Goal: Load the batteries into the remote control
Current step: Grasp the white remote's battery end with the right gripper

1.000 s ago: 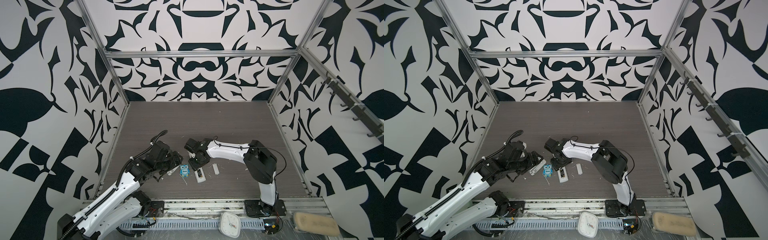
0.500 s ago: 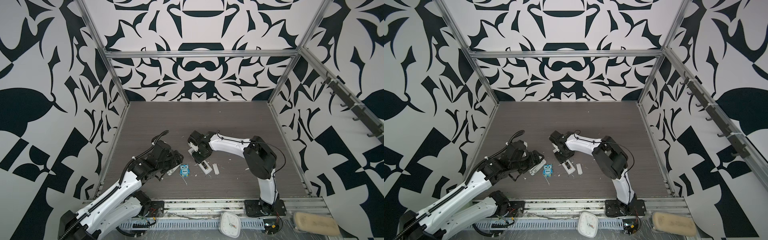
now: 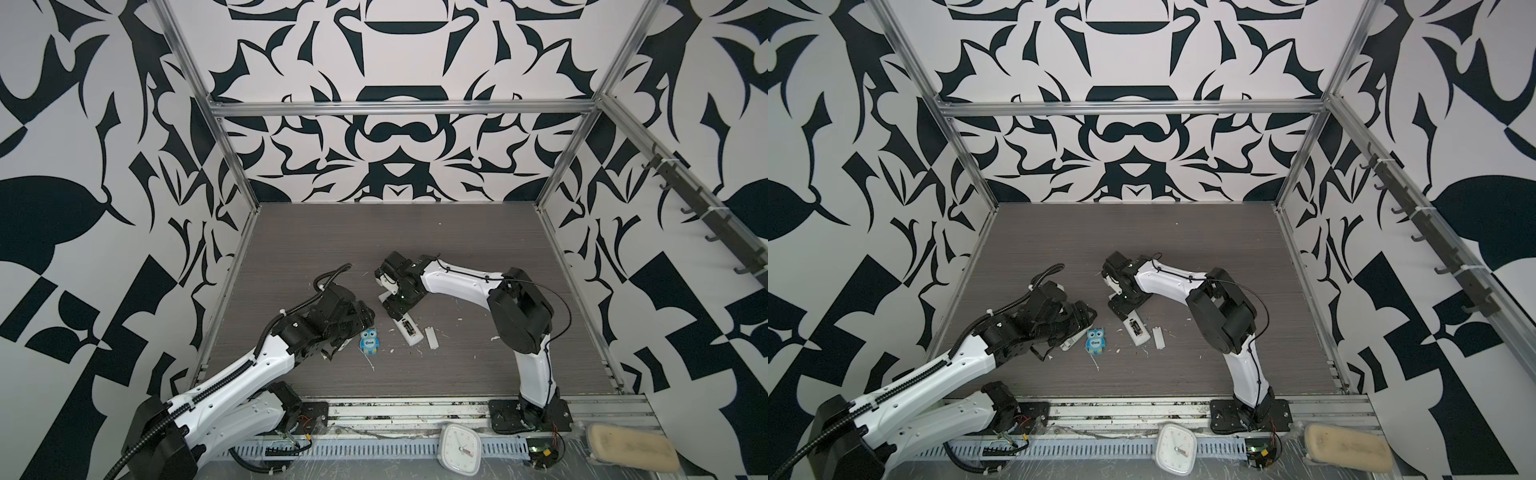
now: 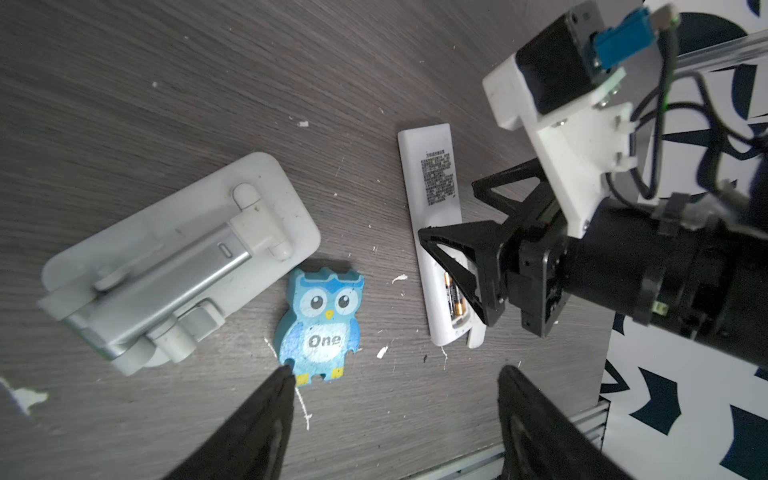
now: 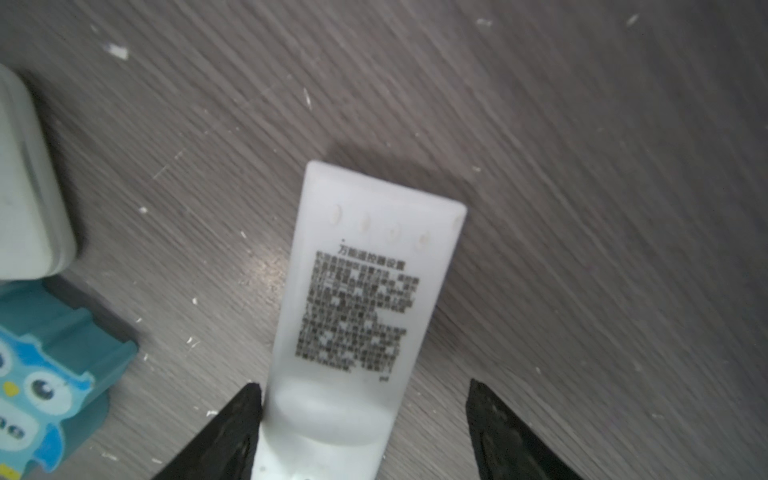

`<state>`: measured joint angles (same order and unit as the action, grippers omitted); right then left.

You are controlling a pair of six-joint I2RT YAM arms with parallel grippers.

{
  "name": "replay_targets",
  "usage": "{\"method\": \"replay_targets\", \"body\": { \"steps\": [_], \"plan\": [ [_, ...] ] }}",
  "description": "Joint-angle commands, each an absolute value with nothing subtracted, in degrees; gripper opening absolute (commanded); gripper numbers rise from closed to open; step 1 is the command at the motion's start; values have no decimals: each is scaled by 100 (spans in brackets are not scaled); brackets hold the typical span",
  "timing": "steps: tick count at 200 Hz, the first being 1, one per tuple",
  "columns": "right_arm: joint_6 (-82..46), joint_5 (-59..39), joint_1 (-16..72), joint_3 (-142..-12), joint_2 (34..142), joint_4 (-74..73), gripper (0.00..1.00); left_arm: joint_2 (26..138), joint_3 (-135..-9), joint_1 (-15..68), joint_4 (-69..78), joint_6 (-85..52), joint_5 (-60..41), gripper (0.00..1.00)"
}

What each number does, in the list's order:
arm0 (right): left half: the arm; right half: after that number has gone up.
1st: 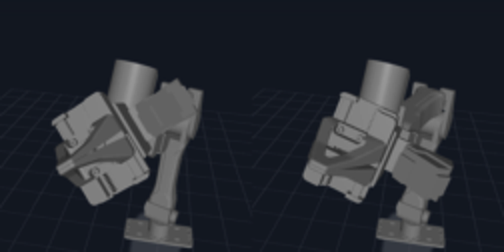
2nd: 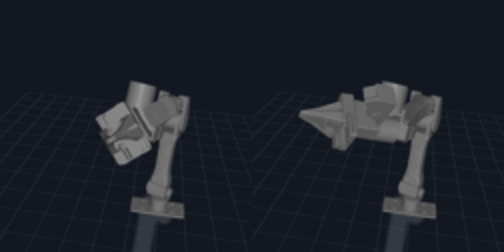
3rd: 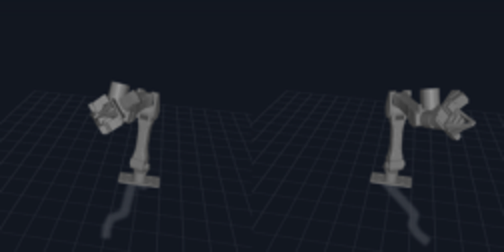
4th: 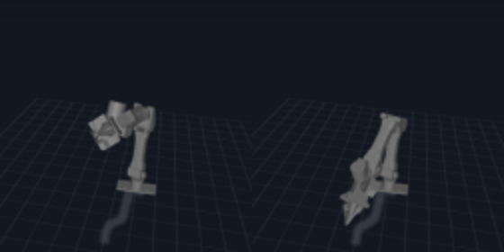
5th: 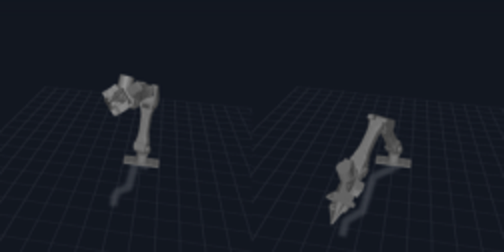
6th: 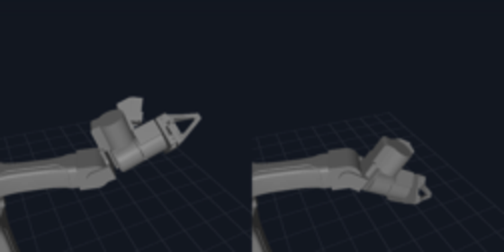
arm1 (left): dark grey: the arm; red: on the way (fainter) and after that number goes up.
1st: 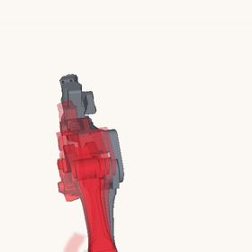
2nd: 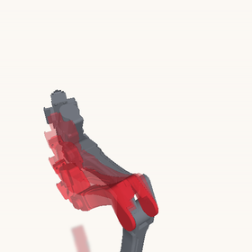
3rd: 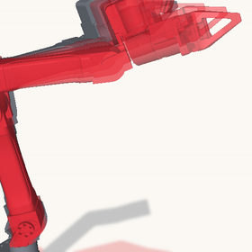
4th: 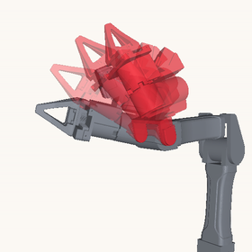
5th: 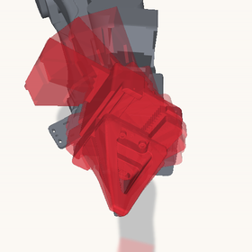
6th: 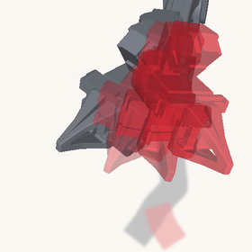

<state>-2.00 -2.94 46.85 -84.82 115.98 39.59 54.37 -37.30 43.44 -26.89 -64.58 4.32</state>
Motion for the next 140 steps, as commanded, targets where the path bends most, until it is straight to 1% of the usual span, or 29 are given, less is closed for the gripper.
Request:
{"method": "replay_targets", "body": {
  "steps": [1, 36, 78, 104, 129, 140],
  "plan": [
    [-76, -470, 4701, -8259, 11260, 4099, 81, 5278, -3929, 4287, -2722, -6519, 576, 80],
    [-88, -625, 4764, -8000, 11142, 4210, 81, 5296, -3906, 4280, -2968, -6491, 560, 79],
    [-245, -800, 4923, -7610, 10943, 4216, 81, 5523, -3889, 4278, -2694, -6556, 519, 79],
    [-264, -832, 4924, -7453, 10904, 4196, 80, 5623, -3900, 4280, -2546, -6622, 494, 79],
    [-265, -854, 4925, -7382, 10917, 4087, 74, 5617, -3919, 4280, -2467, -6662, 496, 79],
    [-264, -807, 4928, -7409, 10954, 4080, 68, 5592, -3932, 4280, -2451, -6679, 525, 78]
  ]
}}
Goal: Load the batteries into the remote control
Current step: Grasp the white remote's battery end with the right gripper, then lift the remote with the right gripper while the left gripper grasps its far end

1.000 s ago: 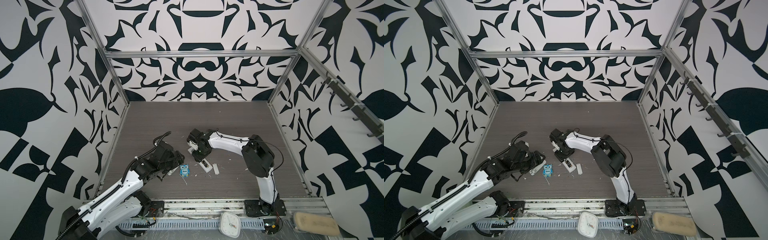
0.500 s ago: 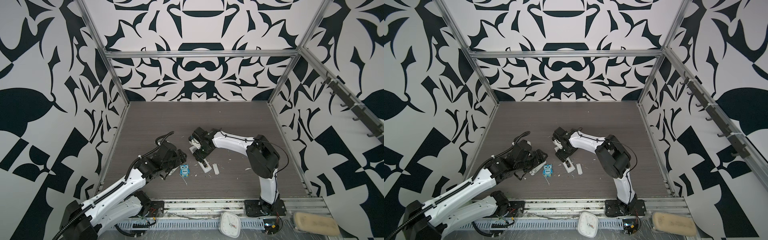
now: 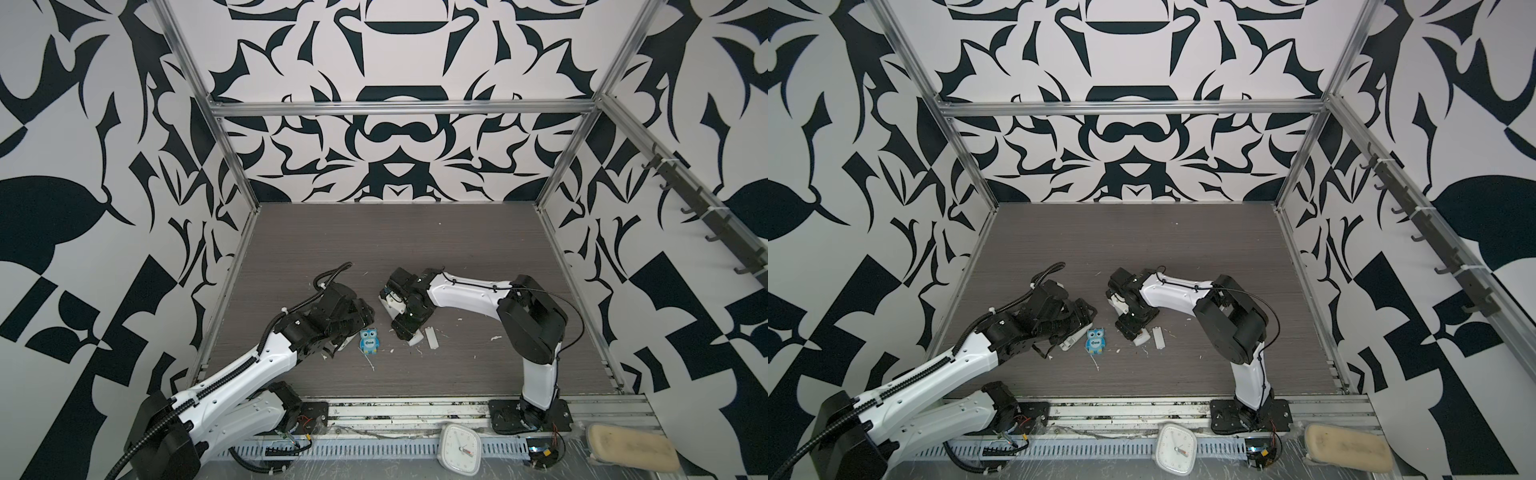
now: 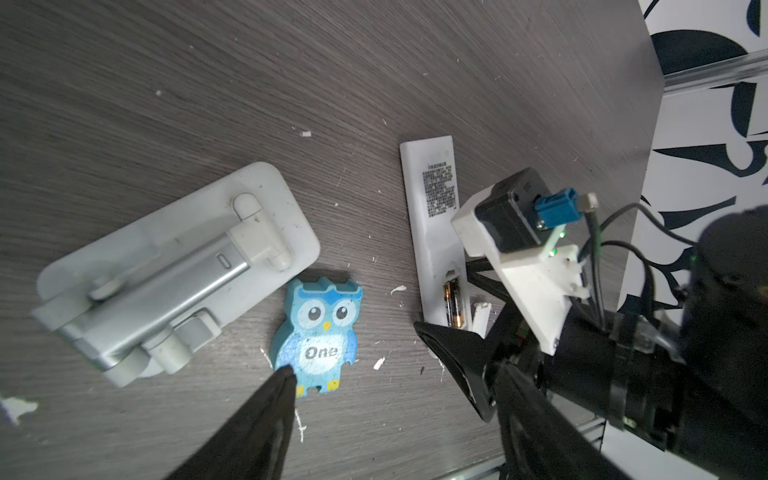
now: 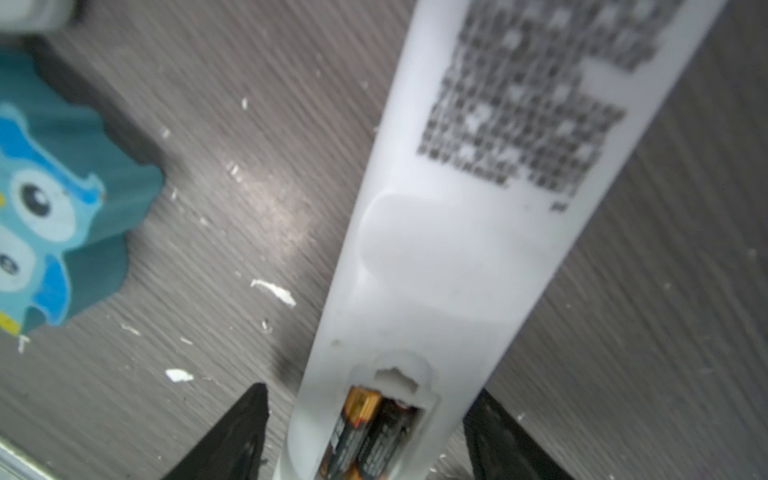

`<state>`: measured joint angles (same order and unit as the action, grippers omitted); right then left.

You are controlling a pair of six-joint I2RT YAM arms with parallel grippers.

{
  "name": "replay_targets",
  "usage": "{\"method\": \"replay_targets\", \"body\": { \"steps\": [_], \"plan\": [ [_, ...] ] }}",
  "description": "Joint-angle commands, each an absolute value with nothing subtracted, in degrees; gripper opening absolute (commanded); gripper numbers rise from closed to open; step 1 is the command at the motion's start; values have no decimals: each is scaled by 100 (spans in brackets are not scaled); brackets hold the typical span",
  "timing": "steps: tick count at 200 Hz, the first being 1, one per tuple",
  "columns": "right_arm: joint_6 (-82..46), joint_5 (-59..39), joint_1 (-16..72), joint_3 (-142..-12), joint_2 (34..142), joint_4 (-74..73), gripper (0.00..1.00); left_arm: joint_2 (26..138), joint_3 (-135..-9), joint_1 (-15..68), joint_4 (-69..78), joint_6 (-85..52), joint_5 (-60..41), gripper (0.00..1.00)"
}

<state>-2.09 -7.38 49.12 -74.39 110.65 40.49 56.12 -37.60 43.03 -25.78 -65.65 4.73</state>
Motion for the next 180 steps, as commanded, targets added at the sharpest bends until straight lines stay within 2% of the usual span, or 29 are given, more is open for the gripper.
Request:
{"method": "replay_targets", "body": {
  "steps": [1, 47, 104, 180],
  "plan": [
    [-259, -803, 4929, -7413, 10953, 4079, 68, 5591, -3930, 4280, -2447, -6680, 526, 78],
    [-261, -798, 4858, -7359, 10885, 3918, 50, 5684, -4062, 4280, -2349, -6765, 547, 78],
    [-358, -1128, 4606, -7209, 10472, 3437, 35, 5694, -4250, 4279, -2283, -6784, 589, 77],
    [-144, -1689, 4268, -7215, 9564, 2860, 23, 6011, -4719, 4277, -1947, -6582, 608, 77]
  ]
}}
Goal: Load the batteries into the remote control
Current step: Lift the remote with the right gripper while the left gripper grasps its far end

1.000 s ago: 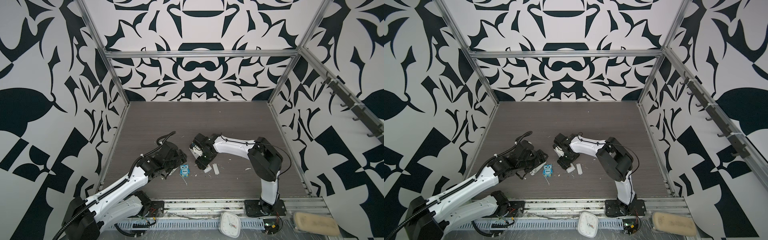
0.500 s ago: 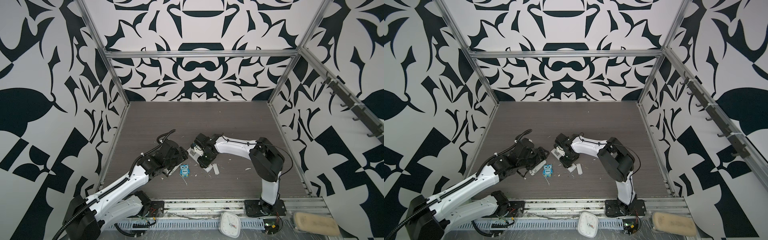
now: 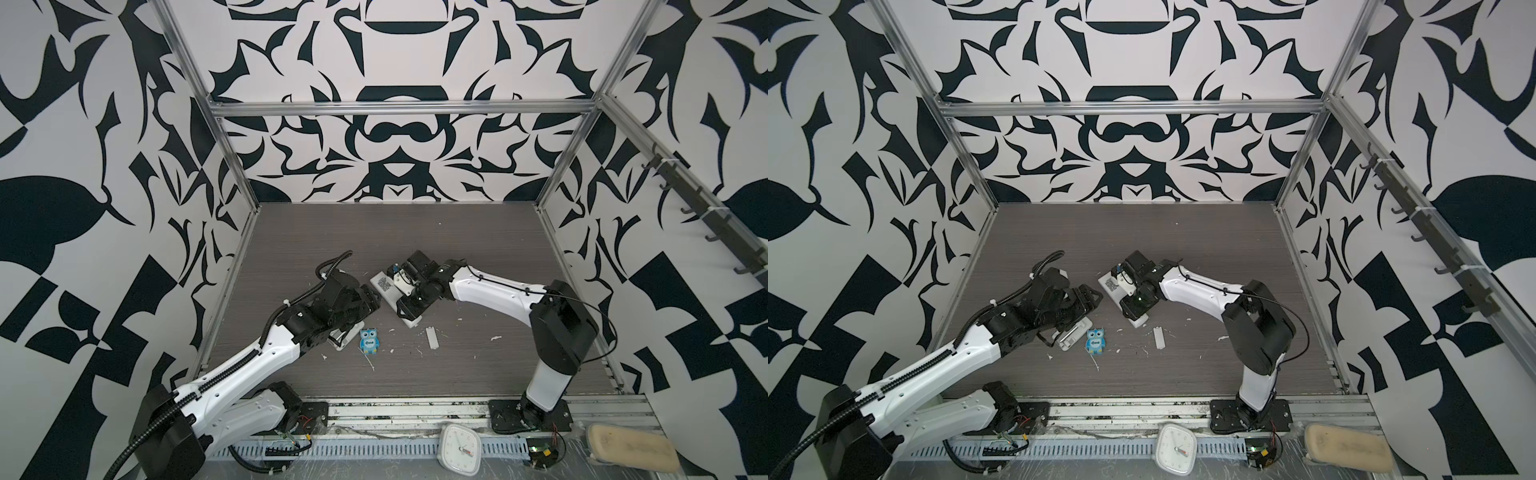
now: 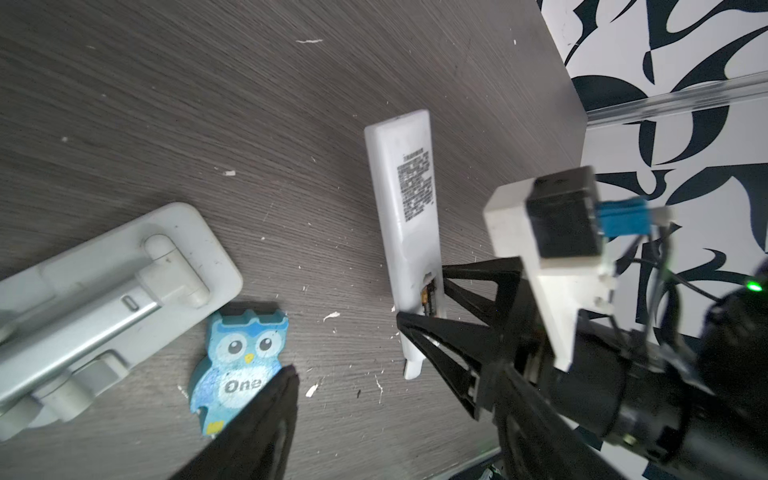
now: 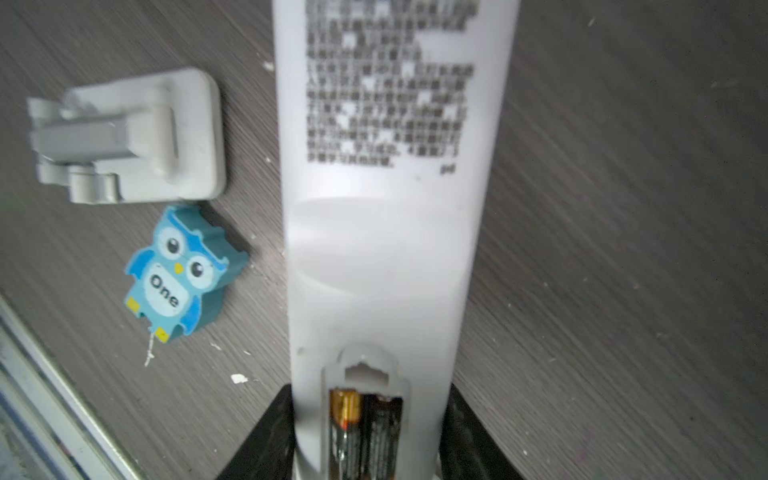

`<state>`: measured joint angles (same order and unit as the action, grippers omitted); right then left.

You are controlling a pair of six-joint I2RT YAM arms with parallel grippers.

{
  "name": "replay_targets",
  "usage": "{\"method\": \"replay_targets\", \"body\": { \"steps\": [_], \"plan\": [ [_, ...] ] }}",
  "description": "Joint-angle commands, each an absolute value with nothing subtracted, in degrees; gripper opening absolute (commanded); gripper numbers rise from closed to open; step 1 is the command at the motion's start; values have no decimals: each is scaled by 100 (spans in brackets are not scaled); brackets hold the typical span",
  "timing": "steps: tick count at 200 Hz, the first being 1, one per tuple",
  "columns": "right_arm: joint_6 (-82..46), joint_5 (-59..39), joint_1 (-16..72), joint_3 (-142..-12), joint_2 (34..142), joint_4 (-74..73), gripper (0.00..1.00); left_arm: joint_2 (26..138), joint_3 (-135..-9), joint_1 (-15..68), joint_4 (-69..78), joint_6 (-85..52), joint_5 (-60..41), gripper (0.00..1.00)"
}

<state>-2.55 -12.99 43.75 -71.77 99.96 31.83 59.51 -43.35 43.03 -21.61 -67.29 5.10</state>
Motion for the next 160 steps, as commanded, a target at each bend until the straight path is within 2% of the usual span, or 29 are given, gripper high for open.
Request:
{"method": "replay_targets", "body": {
  "steps": [1, 24, 55, 97, 124, 160],
  "plan": [
    [-142, -1702, 4265, -7215, 9550, 2858, 23, 6020, -4732, 4279, -1944, -6574, 607, 77],
    [-115, -1998, 4180, -7238, 9215, 2721, 22, 6082, -5001, 4274, -1878, -6414, 664, 79],
    [-107, -2249, 4131, -7341, 8951, 2692, 22, 6250, -5341, 4271, -1633, -6204, 655, 93],
    [-142, -2366, 4113, -7435, 8777, 2751, 21, 6446, -5598, 4264, -1412, -6073, 718, 97],
    [-179, -2345, 4080, -7403, 8639, 2781, 20, 6489, -5622, 4236, -1335, -6182, 828, 95],
    [-280, -2314, 4050, -7306, 8465, 2739, 20, 6380, -5414, 4236, -1230, -6409, 1066, 86]
  ]
}}
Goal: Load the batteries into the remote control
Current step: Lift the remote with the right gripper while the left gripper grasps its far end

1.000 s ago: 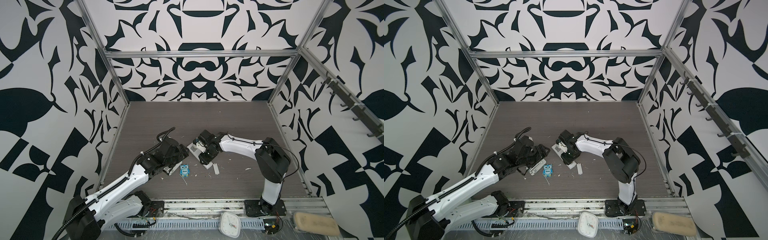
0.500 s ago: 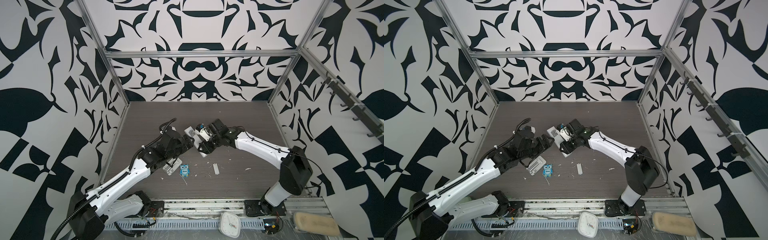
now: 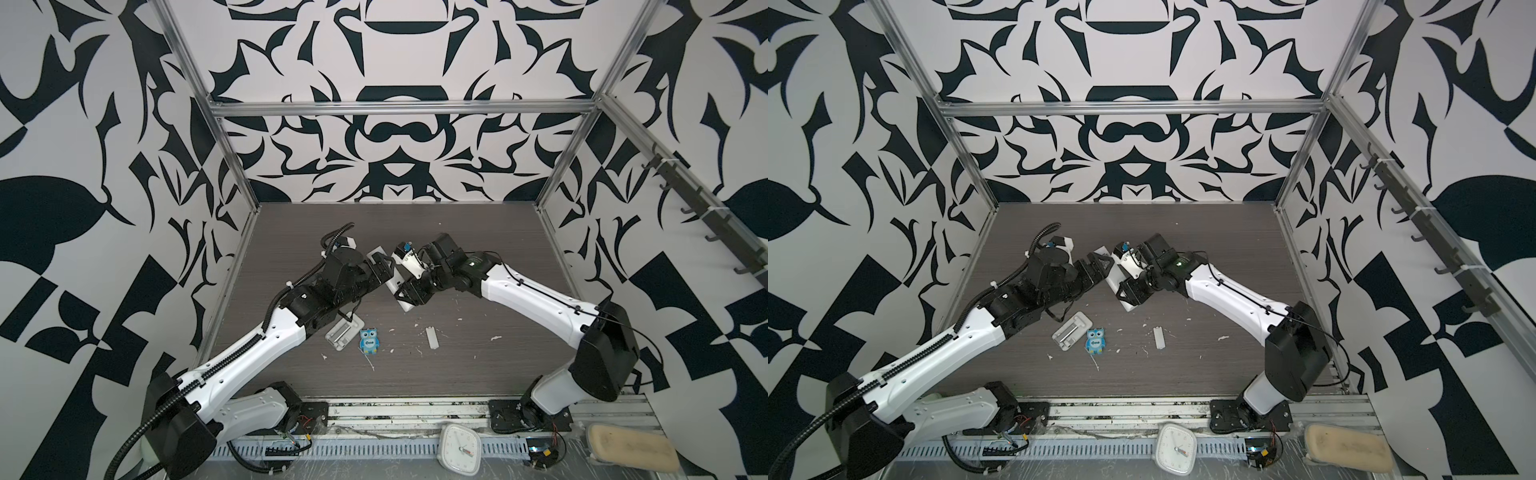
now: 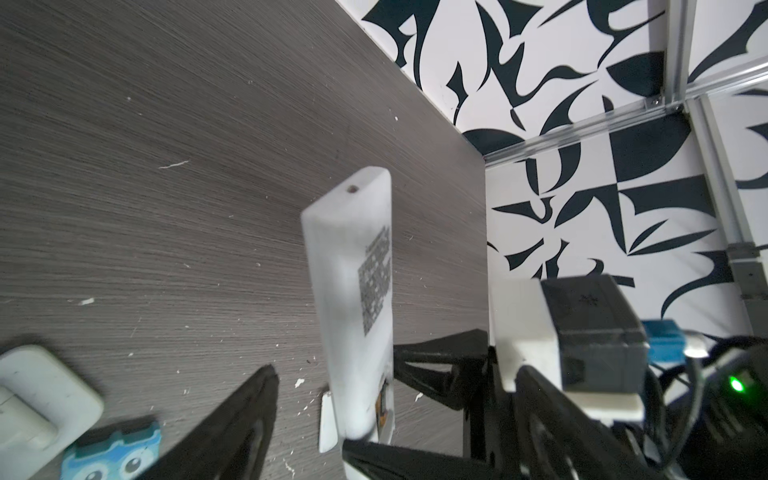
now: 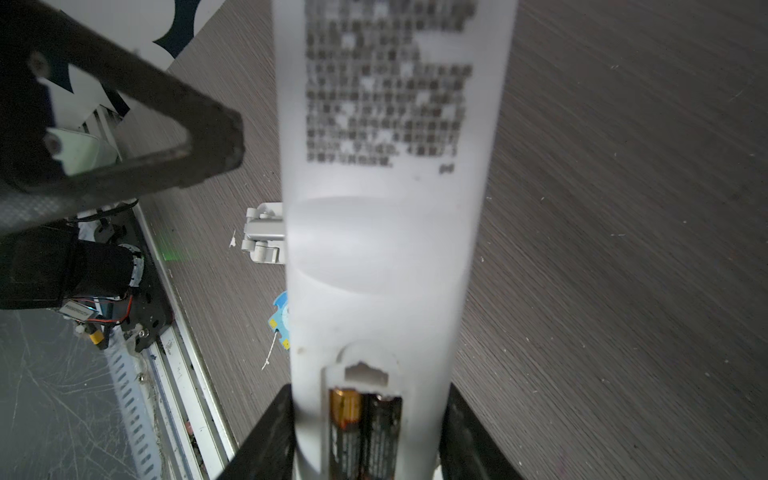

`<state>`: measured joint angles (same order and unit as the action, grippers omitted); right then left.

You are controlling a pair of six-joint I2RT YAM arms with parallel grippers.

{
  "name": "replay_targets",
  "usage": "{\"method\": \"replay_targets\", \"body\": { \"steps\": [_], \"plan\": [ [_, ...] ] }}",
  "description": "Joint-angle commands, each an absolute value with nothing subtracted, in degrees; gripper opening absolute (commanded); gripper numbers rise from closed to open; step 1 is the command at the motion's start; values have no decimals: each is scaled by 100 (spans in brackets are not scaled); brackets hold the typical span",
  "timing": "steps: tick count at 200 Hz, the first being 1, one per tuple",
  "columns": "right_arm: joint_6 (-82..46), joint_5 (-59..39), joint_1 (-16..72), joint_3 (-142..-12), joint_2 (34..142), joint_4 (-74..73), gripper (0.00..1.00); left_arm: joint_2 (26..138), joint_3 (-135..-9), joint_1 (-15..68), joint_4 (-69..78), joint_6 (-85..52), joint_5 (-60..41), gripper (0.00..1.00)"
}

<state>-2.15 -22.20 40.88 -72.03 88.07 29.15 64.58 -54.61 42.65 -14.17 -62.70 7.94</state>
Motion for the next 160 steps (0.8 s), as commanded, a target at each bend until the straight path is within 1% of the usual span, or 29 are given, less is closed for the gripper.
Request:
{"method": "replay_targets", "body": {
  "steps": [1, 20, 36, 54, 80, 124, 128, 160],
  "plan": [
    [-285, -2313, 4051, -7305, 8460, 2741, 20, 6376, -5414, 4236, -1234, -6408, 1069, 86],
    [-307, -2286, 4043, -7274, 8386, 2742, 19, 6387, -5531, 4236, -1437, -6368, 1141, 86],
    [-311, -2284, 4042, -7239, 8323, 2702, 19, 6413, -5624, 4236, -1520, -6329, 1165, 89],
    [-309, -2309, 4042, -7216, 8323, 2679, 19, 6524, -5651, 4235, -1376, -6320, 1096, 91],
    [-308, -2407, 4043, -7198, 8344, 2622, 18, 6836, -5789, 4236, -1168, -6251, 930, 92],
    [-256, -2458, 4043, -7163, 8319, 2648, 18, 7179, -5803, 4236, -699, -6222, 869, 86],
    [-247, -2461, 4043, -7156, 8316, 2644, 18, 7188, -5794, 4236, -657, -6228, 870, 82],
    [-246, -2479, 4042, -7150, 8289, 2663, 17, 7196, -5715, 4236, -475, -6180, 975, 76]
  ]
}}
